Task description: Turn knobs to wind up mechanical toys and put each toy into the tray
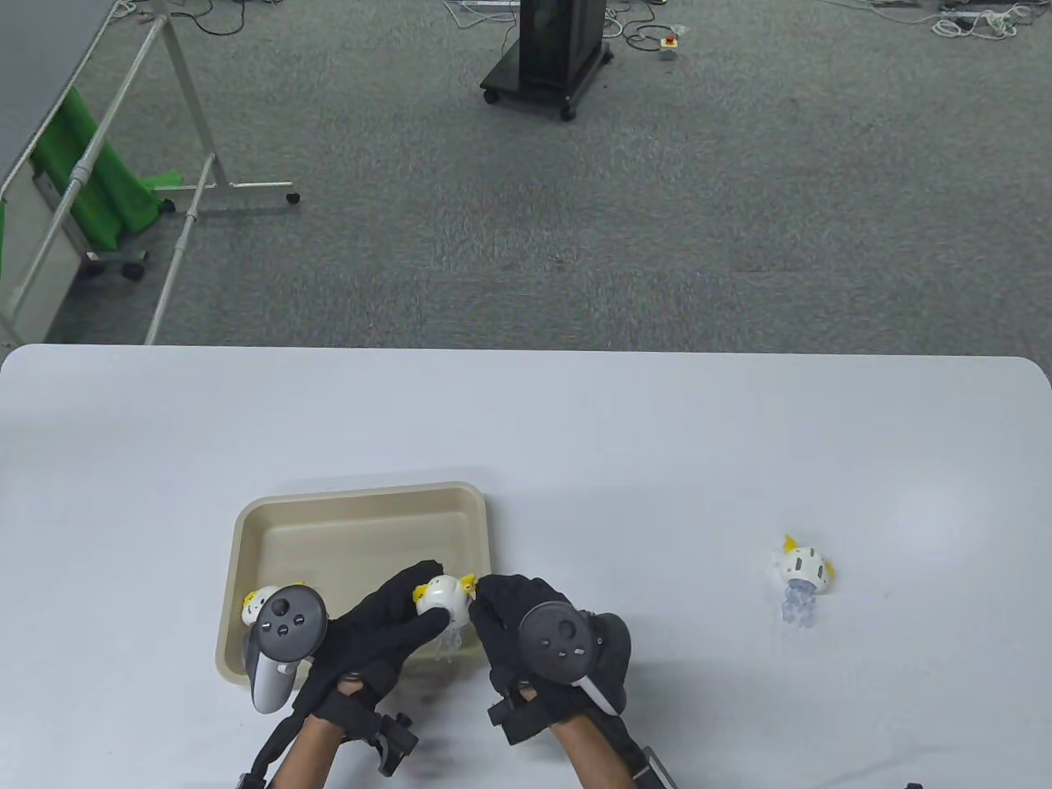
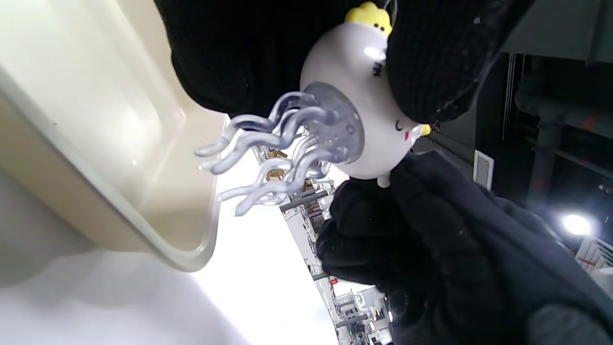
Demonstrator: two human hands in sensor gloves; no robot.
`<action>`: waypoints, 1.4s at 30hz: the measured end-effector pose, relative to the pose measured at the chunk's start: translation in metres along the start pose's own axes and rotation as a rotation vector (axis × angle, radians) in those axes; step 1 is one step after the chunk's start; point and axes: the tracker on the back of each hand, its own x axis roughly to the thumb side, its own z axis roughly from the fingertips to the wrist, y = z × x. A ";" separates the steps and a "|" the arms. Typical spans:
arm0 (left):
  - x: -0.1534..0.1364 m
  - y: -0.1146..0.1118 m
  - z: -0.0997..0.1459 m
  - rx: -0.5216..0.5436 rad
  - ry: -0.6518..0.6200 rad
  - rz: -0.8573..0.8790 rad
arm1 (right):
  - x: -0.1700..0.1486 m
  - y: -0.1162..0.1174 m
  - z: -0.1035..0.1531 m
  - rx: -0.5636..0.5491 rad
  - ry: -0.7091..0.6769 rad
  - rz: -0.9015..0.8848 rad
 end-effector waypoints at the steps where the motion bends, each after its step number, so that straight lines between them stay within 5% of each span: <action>1: 0.001 -0.001 0.000 -0.006 -0.003 0.001 | -0.009 0.000 -0.003 0.024 0.075 -0.110; 6: 0.003 -0.005 -0.001 -0.030 -0.015 -0.014 | -0.038 0.007 -0.004 0.134 0.426 -0.466; 9: 0.004 -0.006 -0.001 -0.032 -0.016 -0.026 | -0.045 0.011 -0.002 0.176 0.517 -0.562; 14: 0.003 -0.004 0.000 -0.009 -0.008 -0.017 | -0.041 0.008 -0.003 0.183 0.408 -0.513; 17: 0.000 0.001 0.001 0.020 0.009 0.016 | -0.028 0.002 0.002 0.064 0.254 -0.369; 19: -0.003 0.005 0.002 0.039 0.014 0.047 | -0.014 -0.003 0.005 -0.097 0.071 -0.238; 21: -0.004 0.008 0.002 0.050 0.016 0.059 | 0.000 -0.005 0.008 -0.122 -0.112 -0.037; 26: -0.006 0.009 0.003 0.059 0.020 0.086 | 0.022 0.005 0.019 -0.131 -0.327 0.383; 31: -0.004 0.008 0.003 0.048 0.015 0.078 | 0.029 0.018 0.026 -0.160 -0.393 0.581; 42: -0.001 0.005 0.002 0.041 0.009 0.050 | 0.030 0.016 0.025 -0.240 -0.422 0.598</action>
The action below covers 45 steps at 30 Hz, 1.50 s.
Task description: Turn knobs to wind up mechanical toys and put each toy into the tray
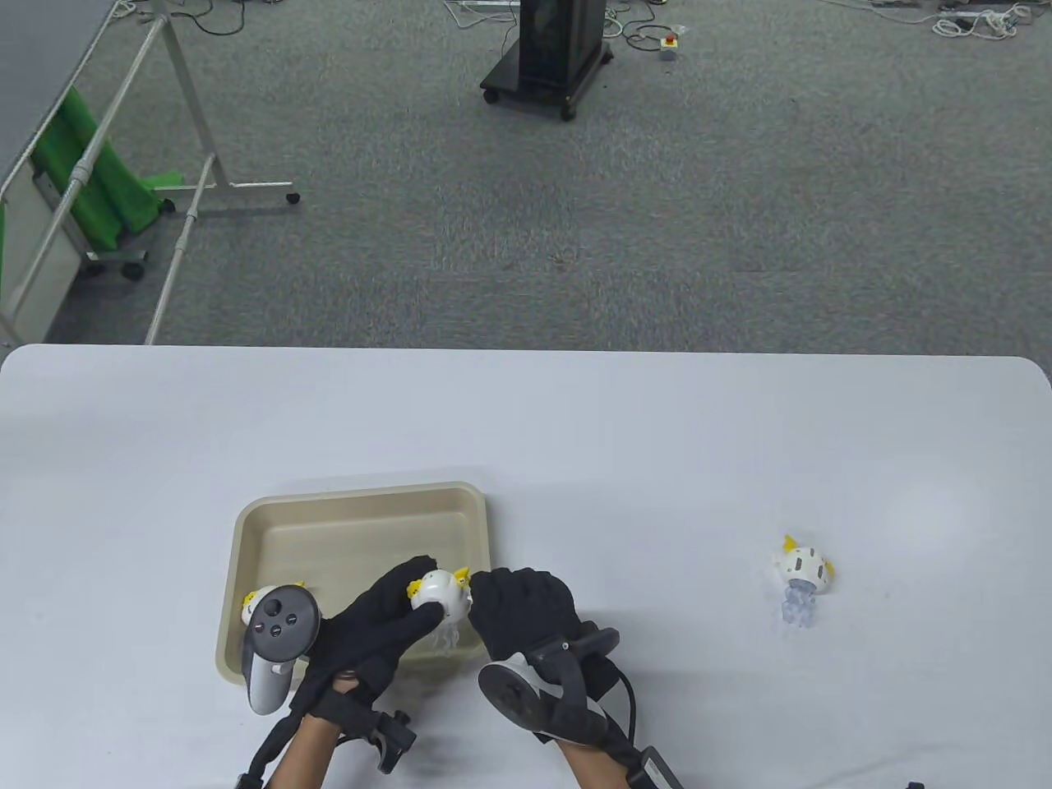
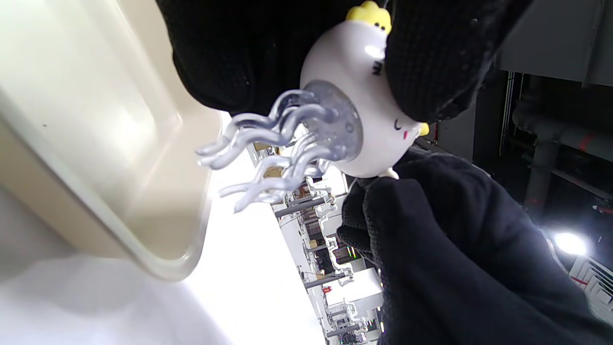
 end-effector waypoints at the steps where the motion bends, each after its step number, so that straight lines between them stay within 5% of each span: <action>1: 0.000 0.000 0.000 0.001 -0.002 -0.014 | -0.001 0.000 0.000 0.006 0.001 -0.013; 10: 0.002 -0.001 -0.001 -0.023 -0.018 0.014 | -0.023 0.000 -0.008 0.102 0.131 -0.375; 13: 0.004 -0.003 -0.001 -0.040 -0.030 -0.015 | -0.039 0.006 -0.011 0.152 0.275 -0.603; 19: 0.008 -0.010 -0.002 -0.066 -0.047 -0.066 | -0.060 0.032 0.005 0.299 0.848 -1.042; 23: 0.010 -0.013 -0.001 -0.072 -0.048 -0.100 | -0.064 0.036 0.010 0.318 0.912 -1.059; 30: 0.007 -0.005 0.000 -0.025 -0.039 -0.088 | -0.059 0.029 0.004 0.309 0.682 -0.989; 36: 0.002 0.005 0.001 0.013 -0.029 -0.019 | -0.038 0.000 -0.002 0.034 0.310 -0.583; 45: 0.001 0.004 0.001 0.009 -0.021 0.009 | 0.002 -0.001 0.006 -0.006 -0.005 -0.019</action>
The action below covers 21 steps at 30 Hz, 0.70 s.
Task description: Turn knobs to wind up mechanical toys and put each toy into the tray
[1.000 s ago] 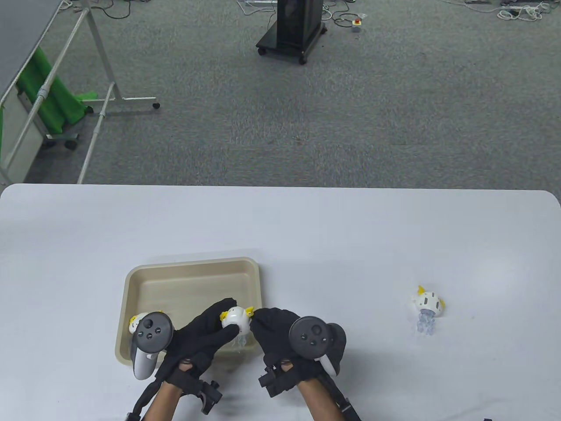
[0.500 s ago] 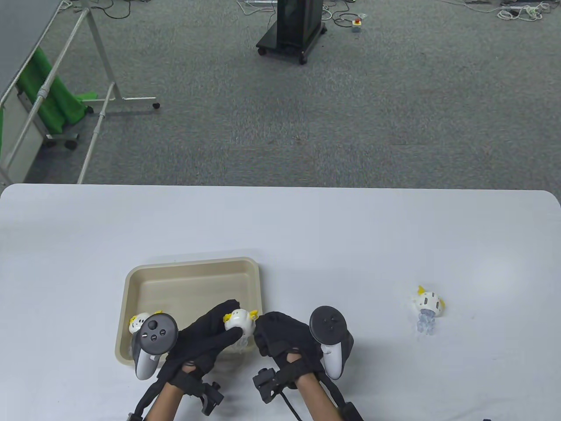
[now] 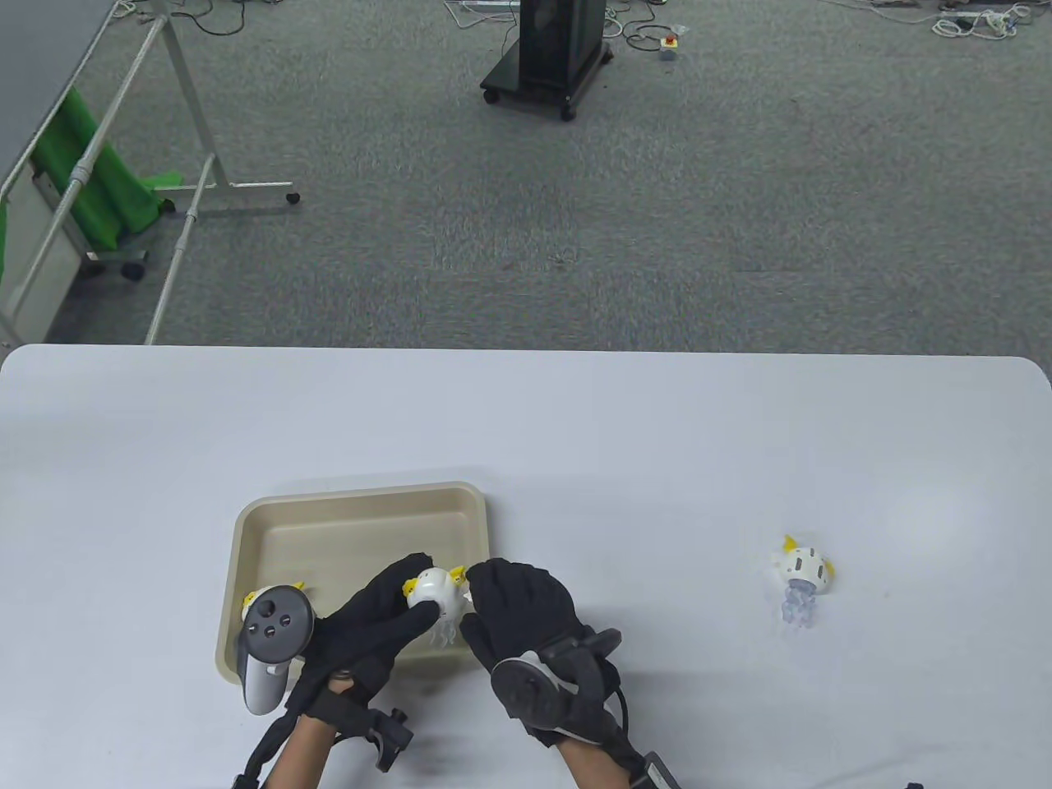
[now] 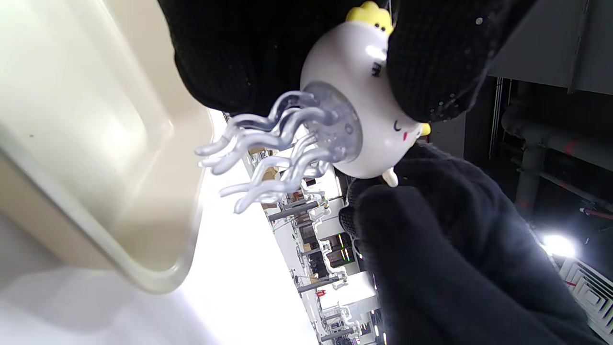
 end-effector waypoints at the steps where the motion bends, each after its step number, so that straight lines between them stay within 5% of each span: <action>1: 0.000 0.000 0.000 0.002 -0.001 -0.004 | 0.002 0.000 0.000 -0.017 -0.011 0.033; 13: 0.001 -0.005 0.000 -0.013 0.007 0.016 | 0.002 0.000 0.000 -0.090 -0.050 0.058; 18: 0.004 -0.006 -0.001 -0.044 -0.016 0.028 | -0.026 -0.002 -0.011 0.054 0.160 -0.385; 21: 0.009 -0.008 -0.001 -0.049 -0.036 -0.025 | -0.046 0.008 -0.012 0.134 0.404 -0.691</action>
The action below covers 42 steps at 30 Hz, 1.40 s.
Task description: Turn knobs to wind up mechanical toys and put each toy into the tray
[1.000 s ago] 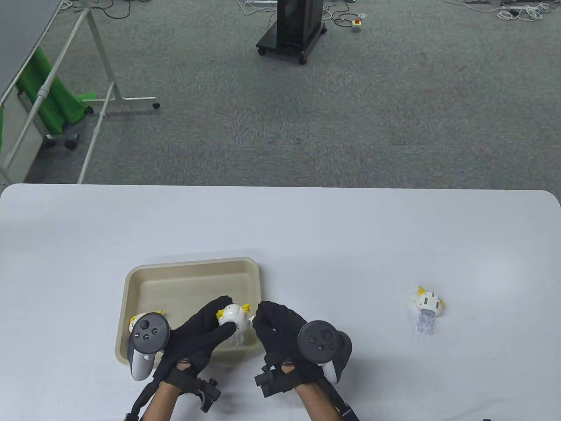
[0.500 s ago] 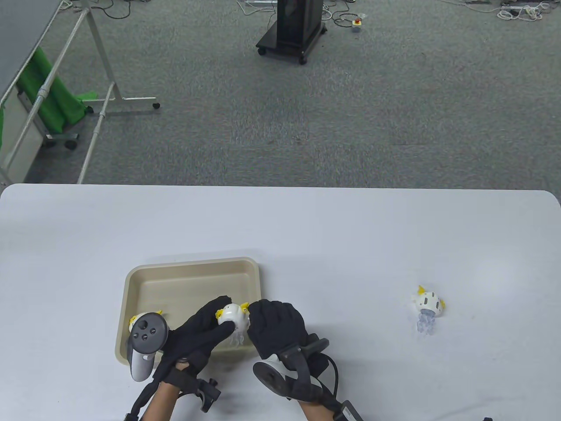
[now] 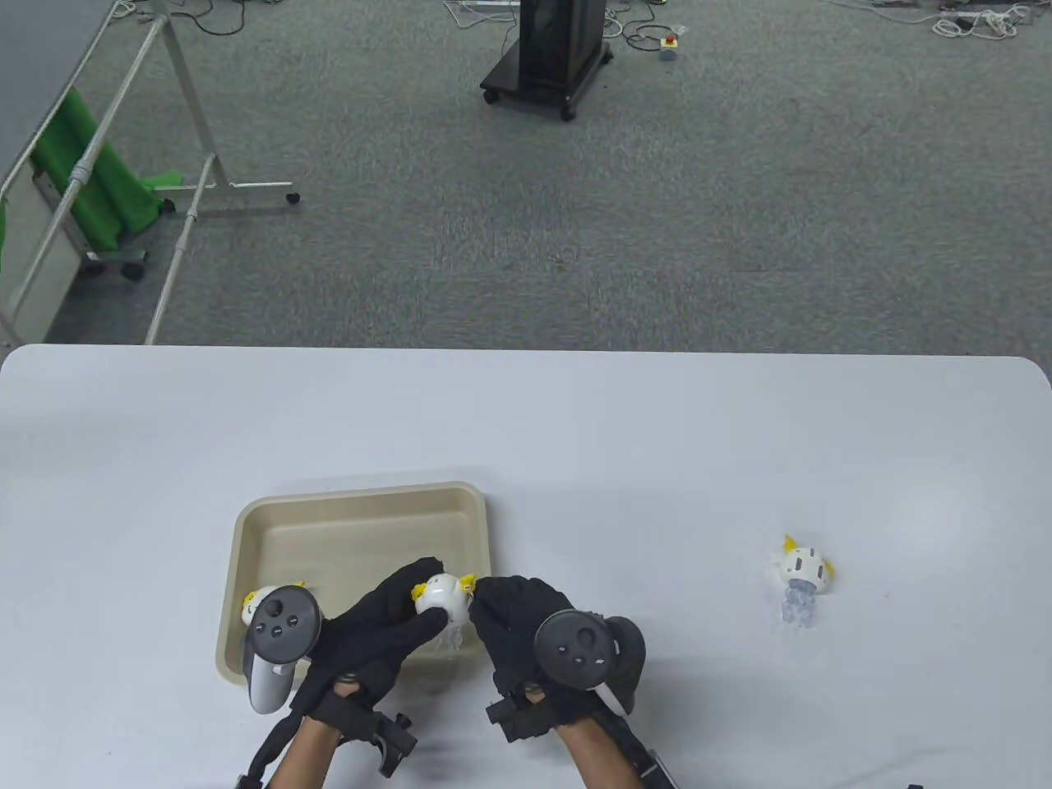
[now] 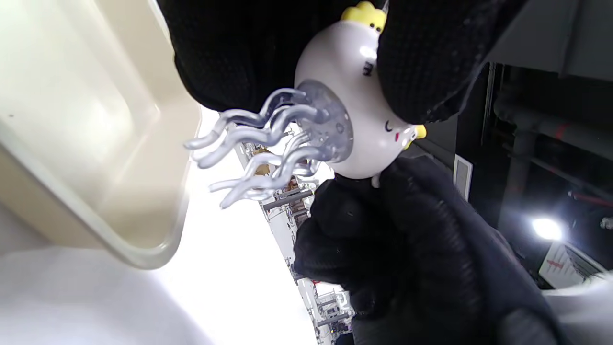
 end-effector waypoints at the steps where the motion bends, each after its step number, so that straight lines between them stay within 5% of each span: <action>1: 0.001 -0.001 0.000 0.003 0.000 -0.013 | -0.008 0.001 -0.001 0.017 0.113 -0.115; 5: 0.004 -0.004 0.000 0.000 -0.003 -0.064 | -0.032 0.007 0.002 0.074 0.452 -0.410; 8: 0.003 -0.005 0.000 -0.007 0.000 -0.060 | -0.035 0.007 0.002 0.084 0.476 -0.428; 15: -0.002 -0.001 0.000 0.016 0.021 -0.049 | -0.022 0.004 0.001 0.040 0.264 -0.218; 22: -0.008 0.009 0.003 0.075 0.038 0.017 | 0.015 -0.003 0.012 -0.104 -0.114 0.201; 33: -0.009 0.007 0.002 0.056 0.037 0.037 | 0.040 0.025 0.029 -0.203 -0.424 0.730; 42: -0.005 0.002 0.001 0.030 0.026 0.091 | 0.039 0.018 0.026 -0.253 -0.448 0.662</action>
